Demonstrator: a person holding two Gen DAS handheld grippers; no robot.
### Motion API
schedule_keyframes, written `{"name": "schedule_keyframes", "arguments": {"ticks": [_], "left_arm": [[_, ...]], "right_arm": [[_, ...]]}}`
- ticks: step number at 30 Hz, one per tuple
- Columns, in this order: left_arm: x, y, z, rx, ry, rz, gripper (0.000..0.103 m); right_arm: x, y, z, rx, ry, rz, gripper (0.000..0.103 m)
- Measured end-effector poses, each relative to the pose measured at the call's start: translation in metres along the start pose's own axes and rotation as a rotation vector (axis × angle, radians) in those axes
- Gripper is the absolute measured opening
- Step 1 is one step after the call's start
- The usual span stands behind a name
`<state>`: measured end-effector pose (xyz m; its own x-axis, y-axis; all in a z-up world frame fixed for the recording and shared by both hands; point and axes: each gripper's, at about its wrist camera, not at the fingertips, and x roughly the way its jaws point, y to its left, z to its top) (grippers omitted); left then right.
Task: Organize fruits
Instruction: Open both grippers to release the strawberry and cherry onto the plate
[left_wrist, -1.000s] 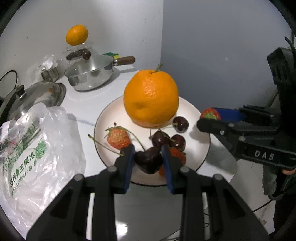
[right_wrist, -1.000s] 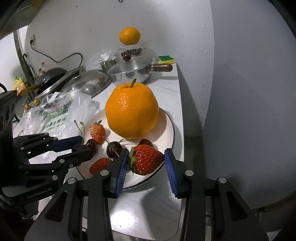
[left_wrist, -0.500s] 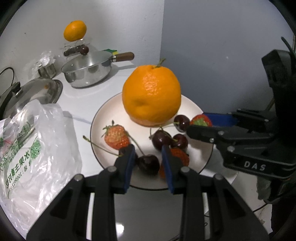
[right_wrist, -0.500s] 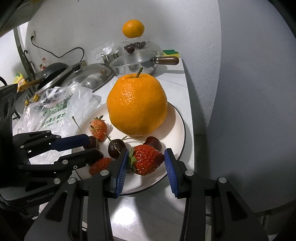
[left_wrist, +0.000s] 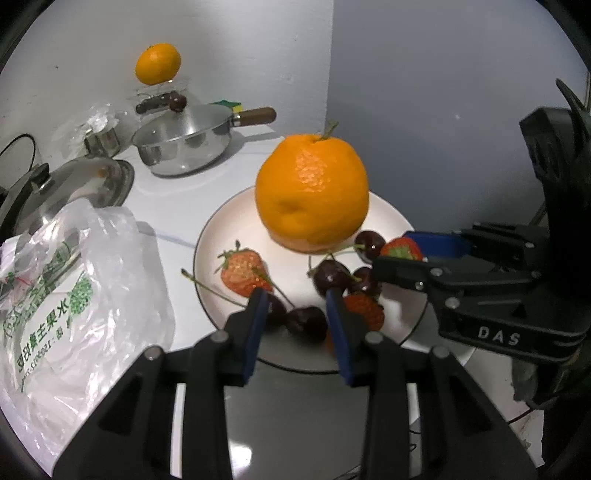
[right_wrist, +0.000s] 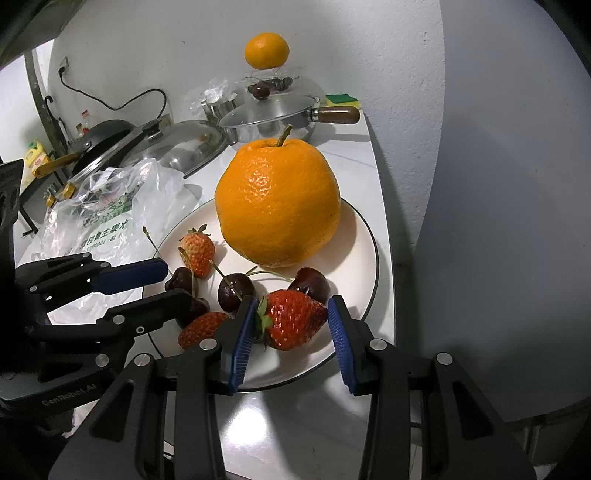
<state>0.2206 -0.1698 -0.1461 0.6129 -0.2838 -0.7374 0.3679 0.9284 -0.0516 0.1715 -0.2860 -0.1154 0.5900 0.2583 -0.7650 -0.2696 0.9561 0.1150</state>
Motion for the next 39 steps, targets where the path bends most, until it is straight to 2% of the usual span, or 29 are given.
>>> {"name": "schedule_keyframes", "arguments": {"ticks": [5,6,7,9,36,39], "left_arm": [[-0.004,0.002,-0.002,-0.006,-0.007,0.005,0.037],[-0.006,0.002,-0.003,-0.007,-0.009,0.006,0.040],[-0.008,0.003,-0.003,-0.009,-0.013,0.006,0.056],[-0.013,0.005,-0.004,-0.027,-0.030,-0.002,0.070],[-0.075,0.018,-0.017,-0.051,-0.132,0.015,0.070],[-0.083,0.020,-0.018,-0.054,-0.146,0.015,0.075]], "right_arm": [[-0.005,0.003,0.000,0.000,-0.010,-0.010,0.047],[-0.006,0.003,0.000,0.000,-0.011,-0.010,0.049],[-0.007,0.004,0.000,0.000,-0.014,-0.011,0.049],[-0.008,0.005,0.000,-0.001,-0.016,-0.014,0.049],[-0.052,0.040,0.000,-0.025,-0.084,-0.067,0.050],[-0.058,0.045,0.000,-0.026,-0.097,-0.072,0.050]]}}
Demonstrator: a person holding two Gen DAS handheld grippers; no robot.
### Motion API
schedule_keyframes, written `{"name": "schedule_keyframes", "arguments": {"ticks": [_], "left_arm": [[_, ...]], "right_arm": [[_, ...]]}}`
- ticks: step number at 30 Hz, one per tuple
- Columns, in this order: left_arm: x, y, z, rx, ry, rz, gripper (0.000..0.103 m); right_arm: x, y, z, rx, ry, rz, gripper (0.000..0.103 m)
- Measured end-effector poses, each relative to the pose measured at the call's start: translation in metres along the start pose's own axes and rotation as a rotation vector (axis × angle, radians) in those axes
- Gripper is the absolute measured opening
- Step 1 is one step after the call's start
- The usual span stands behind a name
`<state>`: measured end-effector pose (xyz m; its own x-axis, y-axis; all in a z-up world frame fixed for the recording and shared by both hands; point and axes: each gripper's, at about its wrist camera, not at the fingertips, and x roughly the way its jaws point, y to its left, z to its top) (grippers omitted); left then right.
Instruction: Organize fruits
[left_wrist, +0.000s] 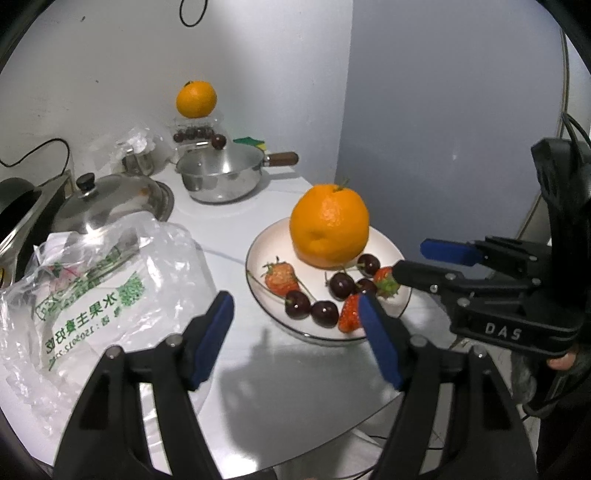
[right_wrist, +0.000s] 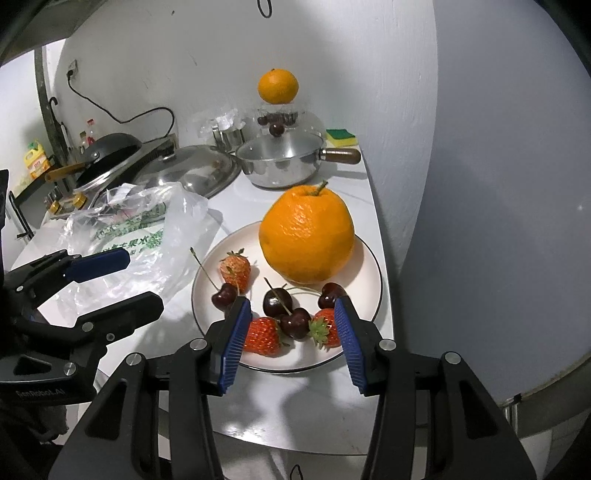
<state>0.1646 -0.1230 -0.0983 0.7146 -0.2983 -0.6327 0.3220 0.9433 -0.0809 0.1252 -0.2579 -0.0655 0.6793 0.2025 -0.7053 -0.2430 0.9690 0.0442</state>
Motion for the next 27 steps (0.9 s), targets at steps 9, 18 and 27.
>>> {"name": "schedule_keyframes", "arguments": {"ticks": [9,18,27], "left_arm": [[-0.025,0.008,0.002,-0.002,-0.046,-0.004,0.092],[-0.054,0.016,0.004,0.004,-0.105,-0.001,0.099],[-0.078,0.032,0.002,-0.021,-0.121,0.052,0.100]], "right_arm": [[-0.020,0.014,0.003,-0.004,-0.039,-0.019,0.050],[-0.042,0.031,0.005,-0.003,-0.086,-0.042,0.060],[-0.060,0.053,0.006,-0.020,-0.125,-0.063,0.070]]}}
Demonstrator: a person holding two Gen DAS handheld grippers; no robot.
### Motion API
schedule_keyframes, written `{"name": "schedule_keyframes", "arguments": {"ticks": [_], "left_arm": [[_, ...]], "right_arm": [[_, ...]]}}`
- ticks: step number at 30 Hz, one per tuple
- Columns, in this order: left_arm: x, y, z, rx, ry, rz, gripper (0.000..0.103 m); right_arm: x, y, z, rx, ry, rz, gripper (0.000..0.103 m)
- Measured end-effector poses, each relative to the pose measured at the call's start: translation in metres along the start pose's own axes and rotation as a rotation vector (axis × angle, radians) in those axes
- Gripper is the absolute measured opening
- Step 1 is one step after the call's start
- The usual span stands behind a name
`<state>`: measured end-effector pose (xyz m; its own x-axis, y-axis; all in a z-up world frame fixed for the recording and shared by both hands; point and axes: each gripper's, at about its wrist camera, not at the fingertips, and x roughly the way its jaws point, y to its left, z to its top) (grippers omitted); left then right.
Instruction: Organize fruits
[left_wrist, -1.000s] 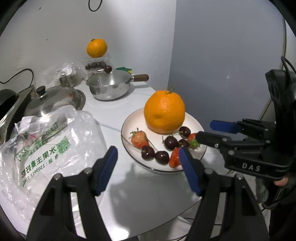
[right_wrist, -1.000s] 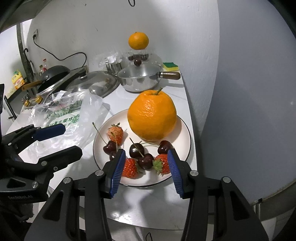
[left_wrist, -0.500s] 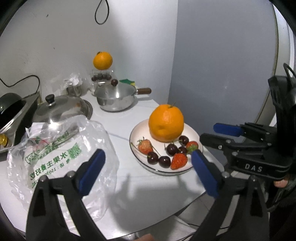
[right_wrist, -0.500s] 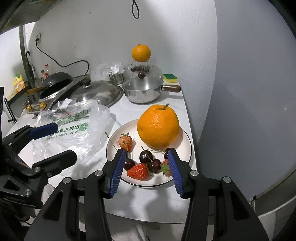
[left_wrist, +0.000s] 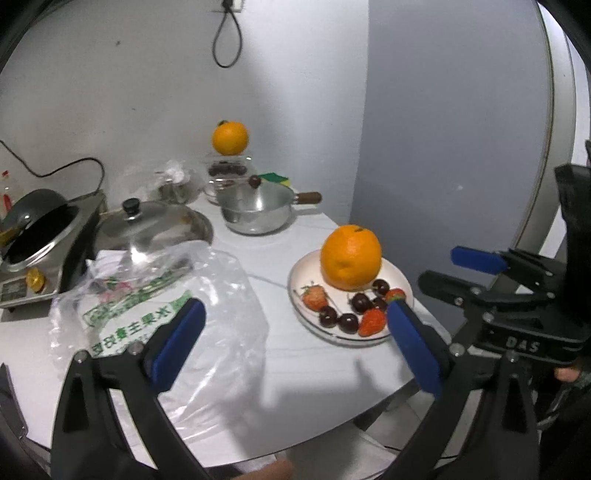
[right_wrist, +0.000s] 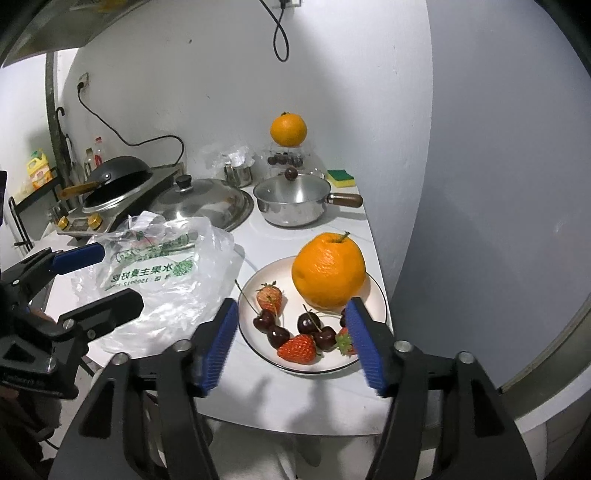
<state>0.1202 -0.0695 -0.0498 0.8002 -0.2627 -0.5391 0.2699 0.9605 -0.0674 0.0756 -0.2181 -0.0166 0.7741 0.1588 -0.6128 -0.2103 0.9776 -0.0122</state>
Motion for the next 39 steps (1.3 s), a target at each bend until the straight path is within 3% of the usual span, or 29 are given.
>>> {"name": "schedule_keyframes", "arguments": {"ticks": [16,20,39], "left_arm": [[-0.075,0.039,0.000,-0.020,-0.121,0.110,0.100],[-0.093,0.049,0.000,-0.032,-0.160,0.170,0.100],[-0.121,0.066,-0.004,-0.061,-0.199,0.204,0.100]], "right_arm": [[-0.040,0.048,0.015,-0.036,-0.088,0.014,0.072],[-0.051,0.059,0.019,-0.051,-0.110,0.017,0.072],[-0.064,0.079,0.025,-0.079,-0.146,0.021,0.072]]}}
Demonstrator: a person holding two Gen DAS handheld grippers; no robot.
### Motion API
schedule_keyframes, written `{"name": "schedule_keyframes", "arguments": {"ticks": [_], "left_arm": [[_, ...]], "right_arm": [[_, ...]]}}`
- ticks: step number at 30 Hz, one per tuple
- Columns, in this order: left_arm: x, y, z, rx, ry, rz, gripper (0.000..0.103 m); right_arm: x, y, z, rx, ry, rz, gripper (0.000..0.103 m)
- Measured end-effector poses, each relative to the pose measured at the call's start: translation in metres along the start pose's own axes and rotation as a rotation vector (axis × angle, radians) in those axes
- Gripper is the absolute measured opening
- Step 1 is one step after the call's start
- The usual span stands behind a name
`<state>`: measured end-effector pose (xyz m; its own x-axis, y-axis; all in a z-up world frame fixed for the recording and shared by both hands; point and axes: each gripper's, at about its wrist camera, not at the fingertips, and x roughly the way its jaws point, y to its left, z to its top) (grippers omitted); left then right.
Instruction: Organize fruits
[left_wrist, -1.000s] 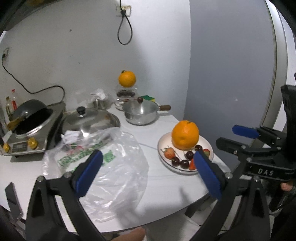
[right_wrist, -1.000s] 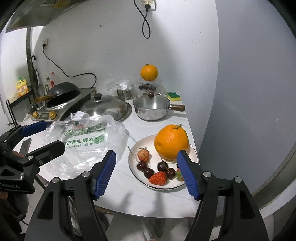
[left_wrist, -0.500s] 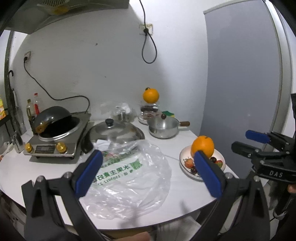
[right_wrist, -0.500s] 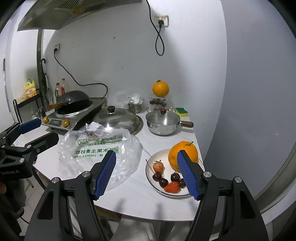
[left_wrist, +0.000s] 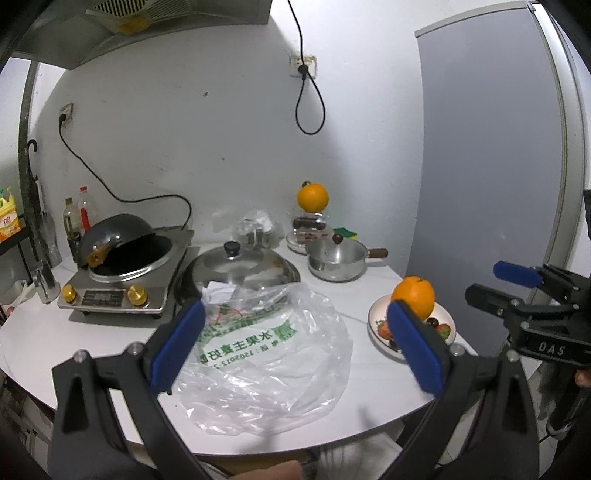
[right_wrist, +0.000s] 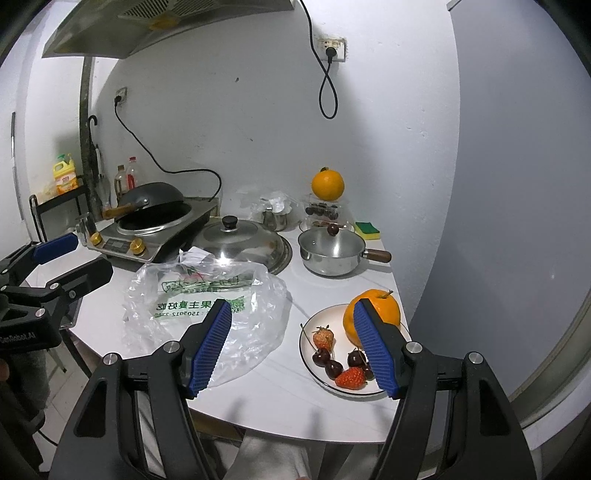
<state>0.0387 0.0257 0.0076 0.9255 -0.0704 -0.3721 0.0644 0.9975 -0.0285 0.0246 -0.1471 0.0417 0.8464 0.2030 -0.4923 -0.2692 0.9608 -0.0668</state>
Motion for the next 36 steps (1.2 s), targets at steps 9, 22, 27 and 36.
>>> {"name": "schedule_keyframes", "arguments": {"ticks": [9,22,27,36], "left_arm": [[0.0005,-0.0011,-0.0001,-0.001,0.002,-0.005,0.100],[0.0009,-0.0009,-0.0002,-0.001,0.003,-0.004,0.100],[0.0018,-0.0015,-0.0004,-0.002,0.002,-0.004,0.100],[0.0020,-0.0015,-0.0004,-0.002,0.003,-0.005,0.100]], "right_arm": [[0.0003,0.0009,0.0005,-0.003,0.004,0.001,0.072],[0.0021,-0.0001,0.0005,-0.003,0.002,0.002,0.072],[0.0015,0.0002,0.0006,-0.003,0.001,0.002,0.072],[0.0017,0.0000,0.0005,-0.003,0.002,0.002,0.072]]}}
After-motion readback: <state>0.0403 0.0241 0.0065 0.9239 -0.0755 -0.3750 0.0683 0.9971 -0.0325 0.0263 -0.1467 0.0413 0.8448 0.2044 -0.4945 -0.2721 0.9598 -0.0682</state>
